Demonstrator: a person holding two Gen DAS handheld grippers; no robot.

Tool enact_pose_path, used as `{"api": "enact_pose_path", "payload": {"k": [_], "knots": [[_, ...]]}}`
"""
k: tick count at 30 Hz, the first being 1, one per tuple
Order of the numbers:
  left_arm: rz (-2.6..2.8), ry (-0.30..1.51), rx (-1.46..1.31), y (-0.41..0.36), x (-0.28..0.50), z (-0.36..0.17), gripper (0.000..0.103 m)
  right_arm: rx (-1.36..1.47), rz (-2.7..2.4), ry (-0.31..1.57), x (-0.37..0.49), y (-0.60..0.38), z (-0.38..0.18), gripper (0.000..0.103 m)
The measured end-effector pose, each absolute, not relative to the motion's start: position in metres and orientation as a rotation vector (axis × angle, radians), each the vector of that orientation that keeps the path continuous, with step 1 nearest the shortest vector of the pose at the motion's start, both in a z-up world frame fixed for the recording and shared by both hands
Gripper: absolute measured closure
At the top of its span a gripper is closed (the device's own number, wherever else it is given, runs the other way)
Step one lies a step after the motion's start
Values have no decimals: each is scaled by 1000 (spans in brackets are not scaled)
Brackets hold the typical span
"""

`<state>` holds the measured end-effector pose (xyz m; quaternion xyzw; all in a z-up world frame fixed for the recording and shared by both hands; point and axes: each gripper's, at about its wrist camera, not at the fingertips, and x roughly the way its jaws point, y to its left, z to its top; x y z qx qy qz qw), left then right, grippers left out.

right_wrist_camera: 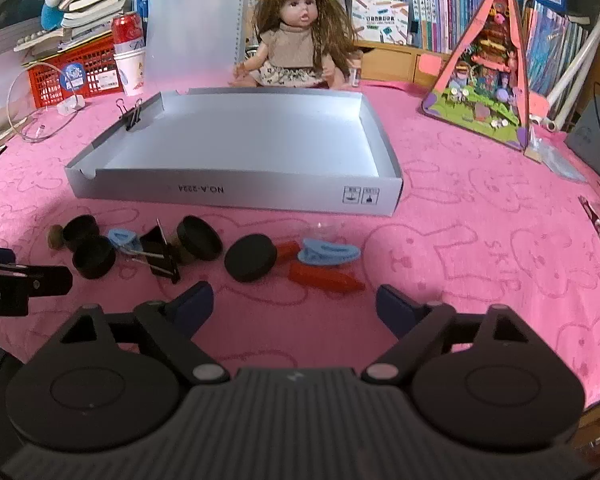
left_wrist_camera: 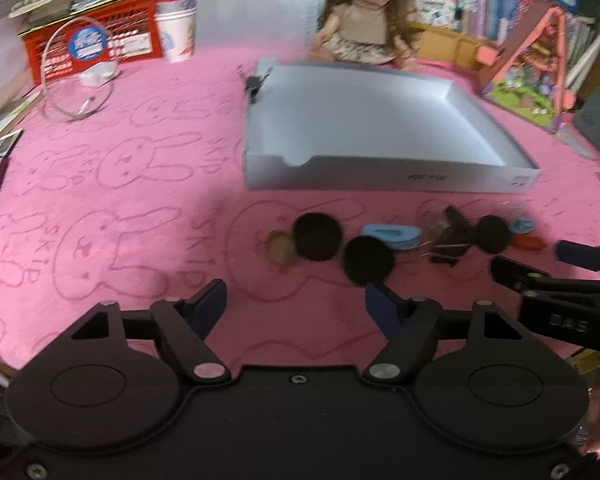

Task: Organize rigid objects
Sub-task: 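Grasp a black round disc with the left tool while the right grasps the red piece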

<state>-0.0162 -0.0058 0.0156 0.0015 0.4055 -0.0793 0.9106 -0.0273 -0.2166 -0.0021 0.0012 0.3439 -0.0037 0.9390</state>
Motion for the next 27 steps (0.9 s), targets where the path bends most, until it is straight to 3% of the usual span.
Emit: {"api": "enact_pose_path", "payload": {"k": [1,3,8,21,27], "knots": [[-174,830,1,-6,-17,16,36,4,-5,697,-27,-216,-2,14],[-192,825,-7,-7,-17,18,52,-3,-4,688,-26,-216,-1,17],[-254,826,-23,-12,-18,20,64,-12,-22,674,-24,-218,1,24],[-248,743,83,-42,-13,13,62,53,-78,675,-22,-226,-7,25],[-245,726,94,-45,-12,10,62,56,-139,664,-20,-231,-9,33]]}}
